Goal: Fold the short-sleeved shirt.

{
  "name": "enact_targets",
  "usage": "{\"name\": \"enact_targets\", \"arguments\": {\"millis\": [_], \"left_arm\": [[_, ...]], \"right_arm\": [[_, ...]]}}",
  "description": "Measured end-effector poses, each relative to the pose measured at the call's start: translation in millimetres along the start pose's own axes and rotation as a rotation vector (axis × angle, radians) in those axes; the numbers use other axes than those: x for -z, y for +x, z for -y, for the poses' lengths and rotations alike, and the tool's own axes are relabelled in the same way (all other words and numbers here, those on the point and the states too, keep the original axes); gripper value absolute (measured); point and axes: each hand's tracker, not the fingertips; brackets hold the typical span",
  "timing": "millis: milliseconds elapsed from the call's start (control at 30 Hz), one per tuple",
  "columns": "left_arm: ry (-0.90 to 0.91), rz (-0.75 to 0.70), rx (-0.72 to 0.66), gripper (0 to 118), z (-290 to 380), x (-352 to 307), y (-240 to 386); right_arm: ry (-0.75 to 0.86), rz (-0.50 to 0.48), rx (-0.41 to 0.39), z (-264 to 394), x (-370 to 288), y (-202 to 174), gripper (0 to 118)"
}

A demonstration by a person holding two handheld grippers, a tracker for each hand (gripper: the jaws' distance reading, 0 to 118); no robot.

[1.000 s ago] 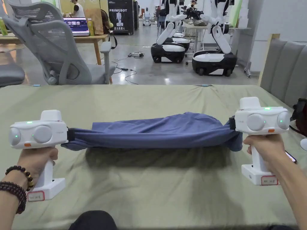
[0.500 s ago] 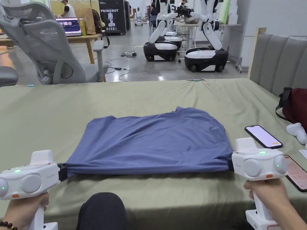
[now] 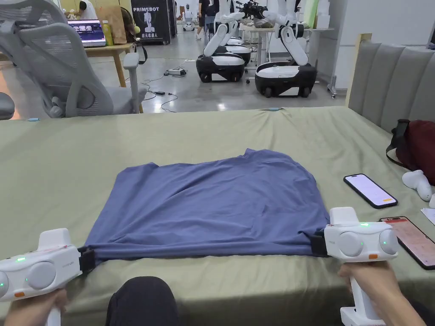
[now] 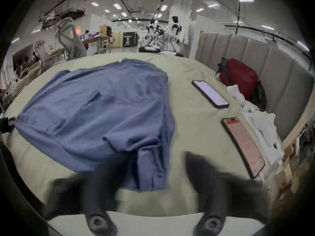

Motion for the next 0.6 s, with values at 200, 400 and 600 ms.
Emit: {"name": "enact_targets", "arguments": {"millis": [200,400,600], "left_arm": [[0.074,-0.029,-0.034,111,-19.5,-17.1,-3.0],[0.127,-0.099,-0.01,0,-26.9,-26.5,-4.4],[0.125,-0.051,0.005,27,-22.4,-34.7,-10.3]], "right_arm": [[0.053,-0.042,0.034,-21.5,-29.4,-2.1,97],[0.111,-0.014,0.038,-36.5,-33.3,-9.4,0],[0.117,-0.023,0.055,-37.2,-36.0,-9.3,0]]}}
